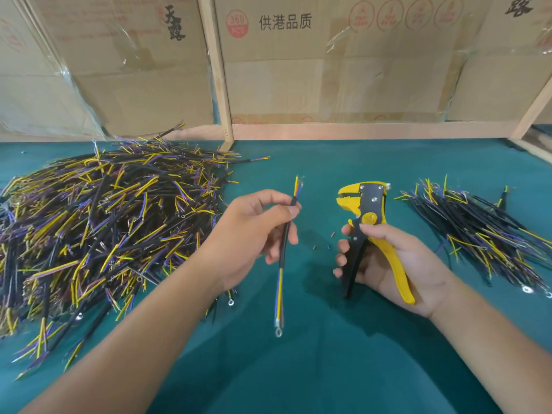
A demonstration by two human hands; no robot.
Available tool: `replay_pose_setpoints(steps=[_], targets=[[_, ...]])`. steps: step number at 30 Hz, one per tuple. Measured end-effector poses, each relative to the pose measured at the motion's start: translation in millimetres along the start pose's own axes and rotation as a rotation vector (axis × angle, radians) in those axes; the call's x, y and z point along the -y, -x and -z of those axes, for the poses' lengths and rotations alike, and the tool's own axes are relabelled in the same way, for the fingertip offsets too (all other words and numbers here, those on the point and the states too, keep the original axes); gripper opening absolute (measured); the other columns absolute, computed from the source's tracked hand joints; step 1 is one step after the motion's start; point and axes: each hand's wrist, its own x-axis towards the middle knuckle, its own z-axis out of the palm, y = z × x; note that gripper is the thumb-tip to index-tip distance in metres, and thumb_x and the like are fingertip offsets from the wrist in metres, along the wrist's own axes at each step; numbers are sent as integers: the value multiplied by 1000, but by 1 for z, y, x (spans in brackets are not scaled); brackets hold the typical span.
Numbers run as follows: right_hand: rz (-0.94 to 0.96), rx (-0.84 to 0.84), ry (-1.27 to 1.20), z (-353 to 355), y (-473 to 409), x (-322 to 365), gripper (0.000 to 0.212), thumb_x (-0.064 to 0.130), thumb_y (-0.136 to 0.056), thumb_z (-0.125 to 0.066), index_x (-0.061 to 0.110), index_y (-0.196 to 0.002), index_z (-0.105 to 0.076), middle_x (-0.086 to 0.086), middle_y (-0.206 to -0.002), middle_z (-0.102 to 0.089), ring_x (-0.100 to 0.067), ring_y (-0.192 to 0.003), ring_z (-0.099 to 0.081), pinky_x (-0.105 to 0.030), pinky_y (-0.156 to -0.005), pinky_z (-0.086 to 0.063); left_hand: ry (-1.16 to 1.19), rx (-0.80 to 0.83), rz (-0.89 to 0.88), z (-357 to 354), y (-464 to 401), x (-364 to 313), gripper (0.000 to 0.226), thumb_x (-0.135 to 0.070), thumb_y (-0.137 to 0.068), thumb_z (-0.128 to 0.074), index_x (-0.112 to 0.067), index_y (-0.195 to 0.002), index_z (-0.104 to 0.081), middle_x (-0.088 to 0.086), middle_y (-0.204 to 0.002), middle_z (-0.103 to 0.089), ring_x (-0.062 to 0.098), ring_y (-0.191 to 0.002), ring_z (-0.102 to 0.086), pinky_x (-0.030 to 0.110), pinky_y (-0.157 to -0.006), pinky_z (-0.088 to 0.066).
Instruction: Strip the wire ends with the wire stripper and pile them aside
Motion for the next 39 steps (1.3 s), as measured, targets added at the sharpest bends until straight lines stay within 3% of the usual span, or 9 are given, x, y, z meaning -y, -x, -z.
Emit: replay_pose_setpoints(steps=[4, 8, 12, 18, 23, 29, 32, 35, 39], targets=[[34, 5, -46, -18, 4, -10, 24, 23, -82, -60, 9, -101, -58, -13, -86, -60, -31, -77, -62, -45, -74, -57, 102, -87, 79, -5, -1, 1, 8, -12, -97, -60, -5, -100, -57, 9, -63, -66, 13, -35, -42, 20, -37, -36], [12, 51, -9, -33, 11, -23, 23, 11, -82, -67, 7, -103, -60, -17, -88, -63, -34, -79, -64, -46, -73, -56, 93, -92, 47, -9, 0, 2, 5, -9, -99, -57, -7, -102, -54, 10, -63, -66, 15, -36, -45, 21, -38, -38], [140, 29, 46, -46, 12, -39, 18, 12, -82, -69, 6, -98, -64, -18, -92, -67, -33, -86, -66, -42, -76, -57, -39, 53, -64, -19, 8, 1, 19, -3, -101, -52, -8, -118, -46, 10, -62, -65, 17, -36, -46, 23, -39, -39], [384, -252, -64, -38, 5, -24, 20, 19, -75, -68, 13, -93, -62, -10, -83, -67, -21, -80, -66, -38, -73, -58, -255, 266, -143, -22, 13, 0, 20, -8, -101, -51, -15, -120, -50, 0, -58, -52, 13, -50, -39, 18, -51, -35], [402, -229, -129, -30, 8, -9, 27, 12, -71, -68, 12, -97, -59, -8, -81, -64, -21, -74, -64, -38, -72, -57, -353, 324, -160, -28, 16, 5, 23, -7, -101, -53, -21, -119, -50, -1, -60, -55, 8, -52, -37, 14, -54, -31], [400, -193, 19, -28, 11, -11, 30, 1, -70, -75, 13, -94, -62, -5, -83, -65, -20, -77, -63, -30, -67, -57, -360, 345, -169, -27, 15, 7, 20, -20, -99, -54, -28, -118, -51, -2, -63, -57, 14, -54, -37, 18, -52, -33], [395, -206, 51, -30, 12, -12, 16, 11, -74, -68, 17, -88, -69, -2, -83, -67, -18, -80, -67, -27, -67, -57, -355, 381, -169, -27, 16, 7, 20, -26, -99, -53, -32, -118, -51, -3, -64, -58, 27, -57, -34, 28, -53, -32], [395, -243, 104, -30, 13, -13, 17, 4, -81, -71, 20, -86, -73, -4, -85, -70, -17, -76, -69, -24, -67, -57, -378, 382, -167, -26, 16, 8, 20, -27, -99, -52, -33, -118, -51, -1, -66, -59, 37, -61, -38, 42, -56, -33], [462, -271, 272, -29, 15, -13, 16, -3, -93, -62, 12, -98, -66, -2, -82, -69, -16, -73, -68, -23, -71, -56, -403, 341, -175, -28, 17, 11, 16, -29, -98, -52, -34, -113, -51, -2, -70, -64, 28, -57, -46, 36, -56, -39]])
